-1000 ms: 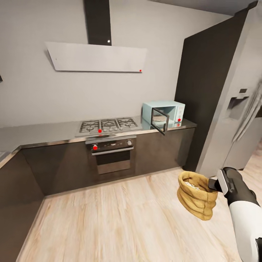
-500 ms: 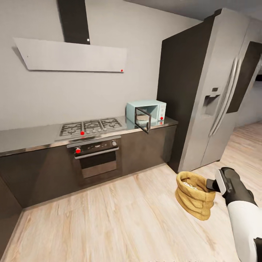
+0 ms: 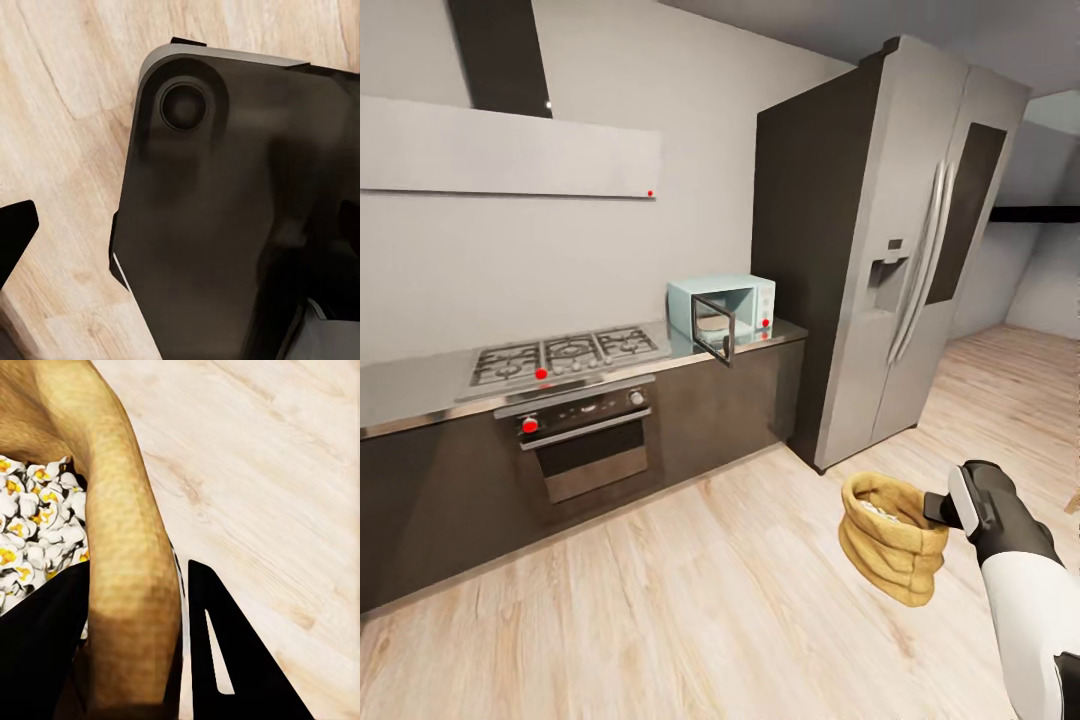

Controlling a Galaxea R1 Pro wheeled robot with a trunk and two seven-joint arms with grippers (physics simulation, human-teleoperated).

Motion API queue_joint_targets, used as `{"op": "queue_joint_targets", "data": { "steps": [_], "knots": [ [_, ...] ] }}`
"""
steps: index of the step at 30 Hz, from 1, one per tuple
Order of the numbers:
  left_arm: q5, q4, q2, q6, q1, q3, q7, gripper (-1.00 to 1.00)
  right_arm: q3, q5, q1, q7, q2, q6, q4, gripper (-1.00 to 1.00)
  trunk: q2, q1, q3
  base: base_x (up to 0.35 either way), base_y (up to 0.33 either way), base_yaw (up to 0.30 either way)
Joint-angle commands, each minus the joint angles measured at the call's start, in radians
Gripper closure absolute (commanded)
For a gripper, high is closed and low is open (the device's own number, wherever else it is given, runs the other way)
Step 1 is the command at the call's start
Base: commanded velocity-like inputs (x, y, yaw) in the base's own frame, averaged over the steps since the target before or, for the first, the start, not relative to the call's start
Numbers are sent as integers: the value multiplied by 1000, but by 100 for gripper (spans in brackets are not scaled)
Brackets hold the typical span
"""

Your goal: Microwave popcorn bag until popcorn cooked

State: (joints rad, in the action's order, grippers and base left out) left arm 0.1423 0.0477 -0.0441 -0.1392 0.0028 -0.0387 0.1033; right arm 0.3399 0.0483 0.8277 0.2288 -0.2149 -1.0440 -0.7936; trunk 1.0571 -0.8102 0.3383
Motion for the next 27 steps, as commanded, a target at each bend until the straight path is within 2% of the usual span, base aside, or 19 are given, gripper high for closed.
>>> {"op": "queue_joint_targets", "data": {
  "steps": [1, 10, 24, 27],
  "knots": [
    [5, 1, 0, -2, 0, -3, 1, -100, 1, 6, 1, 6, 0, -3, 0, 100, 1, 0, 1, 0, 0, -16],
    [6, 1, 0, 1, 0, -4, 1, -100, 2, 3, 1, 6, -1, -3, 3, 100, 1, 0, 1, 39, -14, -2],
    [8, 0, 1, 7, 0, -3, 1, -100, 1, -4, 1, 7, 1, -3, 2, 100, 1, 0, 1, 275, -160, 0],
    [8, -1, 1, 8, 0, -3, 1, -100, 1, -3, 1, 7, 10, -3, 2, 100, 1, 0, 1, 282, -206, 0]
  ]
}}
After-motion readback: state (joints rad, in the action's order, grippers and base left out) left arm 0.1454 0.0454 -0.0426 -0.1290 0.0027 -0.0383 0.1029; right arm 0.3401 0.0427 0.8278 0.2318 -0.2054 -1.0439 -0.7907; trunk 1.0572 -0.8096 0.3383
